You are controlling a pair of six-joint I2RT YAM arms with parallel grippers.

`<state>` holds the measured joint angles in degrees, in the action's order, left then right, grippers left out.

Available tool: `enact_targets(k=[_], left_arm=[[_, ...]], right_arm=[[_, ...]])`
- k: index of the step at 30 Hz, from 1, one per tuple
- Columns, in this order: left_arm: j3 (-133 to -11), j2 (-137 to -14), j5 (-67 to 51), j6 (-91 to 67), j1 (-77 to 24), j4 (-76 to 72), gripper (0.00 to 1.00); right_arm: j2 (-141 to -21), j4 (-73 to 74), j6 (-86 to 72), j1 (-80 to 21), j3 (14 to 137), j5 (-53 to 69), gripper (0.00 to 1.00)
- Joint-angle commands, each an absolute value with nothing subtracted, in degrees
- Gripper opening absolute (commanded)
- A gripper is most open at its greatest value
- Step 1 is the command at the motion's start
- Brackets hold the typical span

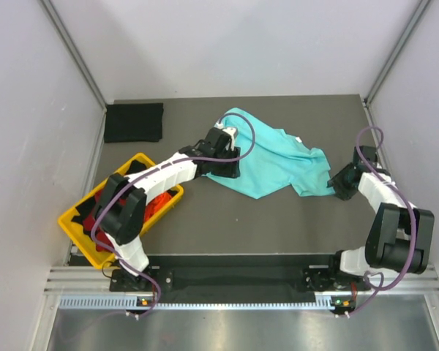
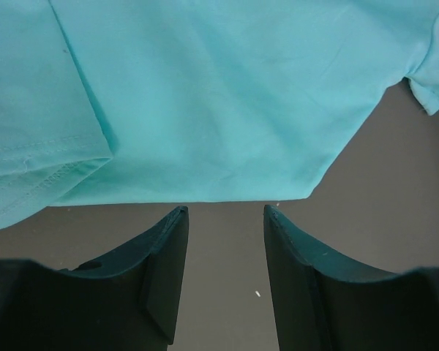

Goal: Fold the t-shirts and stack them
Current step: Flatten the tshirt out

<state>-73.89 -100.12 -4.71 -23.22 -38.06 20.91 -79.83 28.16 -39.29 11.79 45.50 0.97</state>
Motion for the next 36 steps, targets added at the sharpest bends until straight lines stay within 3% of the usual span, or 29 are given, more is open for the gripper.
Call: enact_targets(k=[1, 14, 21, 23, 25, 26, 27, 31, 36], left_arm=[[-74.1, -101.6, -2.9, -24.2, -38.0, 19.3, 0.51], [-76.3, -110.8, 4.7, -25.4, -37.8, 21.3, 0.51], [-77.5, -112.8, 5.9, -25.4, -37.7, 21.5, 0.49], [-78.3, -114.0, 6.2, -24.9, -37.6, 21.6, 0.47], [-79.3, -115.1, 6.9, -24.4, -37.5, 22.2, 0.36], [-80.8, -116.5, 7.5, -23.7, -37.4, 22.6, 0.28], [-82.1, -117.3, 10.4, -23.4, -37.3, 23.5, 0.03], [-87.4, -119.8, 15.6, -21.3, -36.4, 29.2, 0.0], [-91.1, -114.2, 16.6, -19.3, -35.2, 30.1, 0.0]], right_arm=[[-80.4, 22.9, -41.5, 12.2, 44.8, -2.3, 0.41], [-84.3, 18.3, -43.1, 12.4, 42.1, -6.2, 0.39], [-84.7, 15.5, -43.3, 12.4, 40.9, -5.6, 0.23], [-84.6, 15.0, -43.1, 12.4, 41.0, -5.3, 0.11], [-84.3, 15.0, -42.3, 12.3, 41.3, -5.0, 0.0], [-83.4, 15.5, -41.9, 12.4, 41.7, -4.7, 0.0], [-82.8, 16.0, -40.9, 12.4, 42.9, -4.7, 0.0], [-77.0, 22.5, -37.6, 12.4, 47.2, -6.1, 0.0], [-65.4, 29.8, -36.8, 12.5, 53.3, -7.1, 0.0]])
